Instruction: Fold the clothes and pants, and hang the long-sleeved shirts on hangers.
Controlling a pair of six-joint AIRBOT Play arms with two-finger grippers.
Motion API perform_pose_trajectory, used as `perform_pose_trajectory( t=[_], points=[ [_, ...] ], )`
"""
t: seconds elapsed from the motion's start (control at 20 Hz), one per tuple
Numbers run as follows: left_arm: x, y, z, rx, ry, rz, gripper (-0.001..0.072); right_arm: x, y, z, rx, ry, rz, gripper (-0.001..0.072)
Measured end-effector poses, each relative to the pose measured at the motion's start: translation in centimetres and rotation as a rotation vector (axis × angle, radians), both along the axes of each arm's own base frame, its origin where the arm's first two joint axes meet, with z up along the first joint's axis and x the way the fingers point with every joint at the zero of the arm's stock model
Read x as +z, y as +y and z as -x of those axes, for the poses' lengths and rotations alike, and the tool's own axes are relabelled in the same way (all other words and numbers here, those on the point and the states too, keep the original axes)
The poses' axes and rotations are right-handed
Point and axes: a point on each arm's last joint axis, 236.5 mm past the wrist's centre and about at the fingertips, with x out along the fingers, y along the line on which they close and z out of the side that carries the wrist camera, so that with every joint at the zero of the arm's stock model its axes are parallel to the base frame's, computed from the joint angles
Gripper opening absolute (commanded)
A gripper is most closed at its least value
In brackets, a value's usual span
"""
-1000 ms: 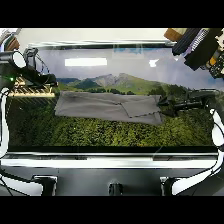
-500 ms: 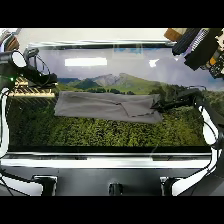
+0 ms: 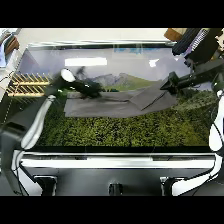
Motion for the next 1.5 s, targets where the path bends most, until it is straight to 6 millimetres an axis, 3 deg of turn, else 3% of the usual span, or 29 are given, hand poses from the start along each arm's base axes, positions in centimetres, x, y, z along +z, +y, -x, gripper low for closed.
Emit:
perform_pose_trajectory(
  t=[0.2, 0.4, 0.65, 0.9, 1.05, 1.2, 1.3, 1.5],
  points=[
    [-2.4, -10.2, 2.9, 0.011, 0.057, 0.146, 0.0015, 4.7, 0.1, 0.9, 0.013, -0.005, 0.012, 0.0043],
    [-4.0, -16.5, 5.8, 0.039, 0.116, 0.238, 0.0015, 7.8, 0.2, 1.8, 0.014, -0.035, 0.029, 0.0043],
    [-5.6, -20.9, 8.3, 0.082, 0.182, 0.304, 0.0015, 9.9, 0.3, 2.6, 0.012, -0.066, 0.042, 0.0043],
    [-5.8, -22.8, 10.0, 0.077, 0.21, 0.334, 0.0016, 10.5, 0.3, 2.7, 0.008, -0.08, 0.046, 0.0044],
    [-3.4, -21.7, 8.8, 0.049, 0.173, 0.357, 0.0016, 10.8, 0.6, 2.4, 0.004, -0.099, 0.036, 0.0043],
    [1.3, -17.6, 5.5, 0.028, 0.084, 0.356, 0.0016, 11.4, 3.0, 2.1, 0.043, -0.128, 0.005, 0.0043],
    [5.1, -12.9, 3.0, 0.024, 0.002, 0.325, 0.0016, 11.8, 5.9, 2.0, 0.085, -0.147, -0.01, 0.0043],
    [13.0, -0.1, -0.6, 0.07, -0.161, 0.196, 0.0017, 12.6, 13.5, 1.9, 0.152, -0.19, -0.053, 0.0043]
  ],
)
